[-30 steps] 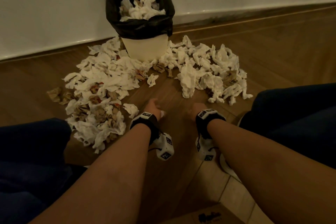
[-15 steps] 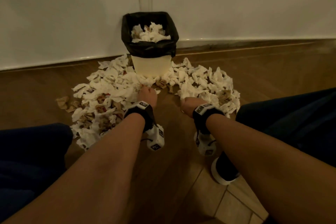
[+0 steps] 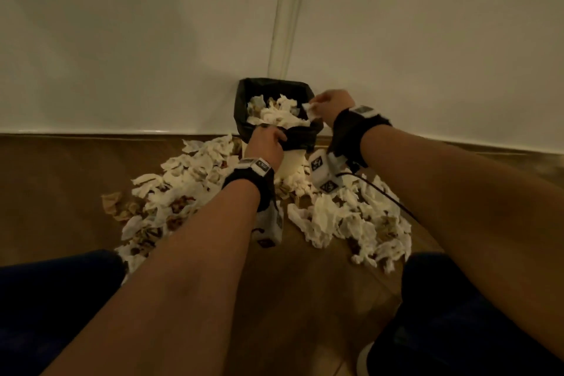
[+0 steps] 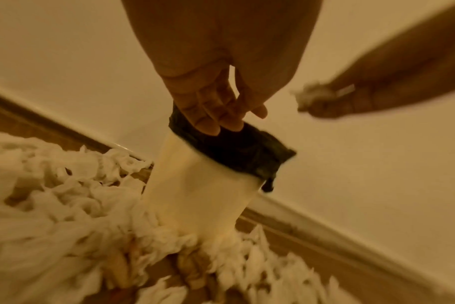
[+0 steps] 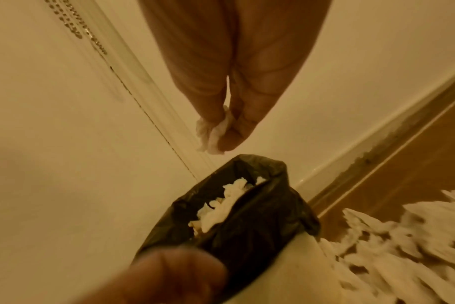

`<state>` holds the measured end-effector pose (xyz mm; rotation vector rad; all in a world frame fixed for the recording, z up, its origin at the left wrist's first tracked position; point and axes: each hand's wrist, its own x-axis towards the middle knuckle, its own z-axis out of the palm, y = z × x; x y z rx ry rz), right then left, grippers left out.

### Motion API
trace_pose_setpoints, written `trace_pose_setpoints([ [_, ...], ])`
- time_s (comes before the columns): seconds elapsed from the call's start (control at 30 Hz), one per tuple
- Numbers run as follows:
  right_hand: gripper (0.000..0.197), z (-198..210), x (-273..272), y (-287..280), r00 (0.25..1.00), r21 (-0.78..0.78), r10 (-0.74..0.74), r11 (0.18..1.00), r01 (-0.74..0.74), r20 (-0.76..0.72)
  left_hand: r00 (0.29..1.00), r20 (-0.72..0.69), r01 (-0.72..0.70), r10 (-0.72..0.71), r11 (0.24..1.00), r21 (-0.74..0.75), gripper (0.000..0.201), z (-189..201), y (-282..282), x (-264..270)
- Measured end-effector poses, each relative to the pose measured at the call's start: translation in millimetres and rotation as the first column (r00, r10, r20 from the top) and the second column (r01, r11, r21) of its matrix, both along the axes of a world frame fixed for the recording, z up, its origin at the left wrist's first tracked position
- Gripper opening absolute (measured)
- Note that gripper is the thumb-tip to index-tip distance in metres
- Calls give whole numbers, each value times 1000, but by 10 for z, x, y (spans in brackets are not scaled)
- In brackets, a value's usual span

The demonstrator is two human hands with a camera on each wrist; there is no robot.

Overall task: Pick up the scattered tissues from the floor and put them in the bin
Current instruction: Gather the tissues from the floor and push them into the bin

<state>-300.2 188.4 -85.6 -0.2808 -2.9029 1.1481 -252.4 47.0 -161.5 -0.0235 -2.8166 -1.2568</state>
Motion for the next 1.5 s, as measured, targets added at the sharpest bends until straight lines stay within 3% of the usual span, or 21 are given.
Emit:
trace_pose_setpoints([
  [0.07,11,44,-159,-36,1000,-47,-15,999,15,-9,997,48,67,-64,996,-65,26,-179,39,40],
  [0.2,20,-4,-326,-120,1000,-103,1,995,2,23,991,109,81,-76,996,-41,25,-392,70,64],
  [0.37,49,-124,-364,-166,1000,-257,13,966,-7,24,976,188,132,-107,982,-131,24,-533,57,58],
  [0.47,40,-169,-314,-45,987,-100,-101,991,89,-124,937,302,258,-175,930,-262,28,-727,57,107],
  [0.53,32,-246,-218,45,965,-43,-155,988,150,-209,894,397,366,-208,850,-379,36,-906,88,180],
  [0.63,19,-476,-25,167,964,-28,-182,983,180,-192,841,487,473,-237,759,-447,50,-1163,152,272],
  [0.77,15,-830,270,275,979,6,-169,985,170,-111,823,505,508,-259,734,-450,55,-1383,157,327],
  [0.97,24,-1256,588,275,996,144,-2,990,-11,87,745,617,611,-255,630,-478,54,-1538,178,371],
  [1.07,24,-1421,718,212,967,223,124,959,-175,224,709,679,594,-190,680,-430,40,-1568,172,422],
  [1.13,27,-1538,803,184,895,273,213,902,-335,392,690,703,582,-172,709,-399,38,-1588,165,446],
  [1.27,47,-1763,981,149,718,281,281,783,-555,637,733,659,539,-169,735,-411,35,-1596,177,489],
  [1.37,53,-1868,1080,124,716,322,268,755,-572,645,731,654,570,-194,701,-429,31,-1520,184,481],
  [1.5,45,-1980,1121,89,815,359,297,784,-506,498,816,529,522,-232,688,-504,32,-1455,152,431],
])
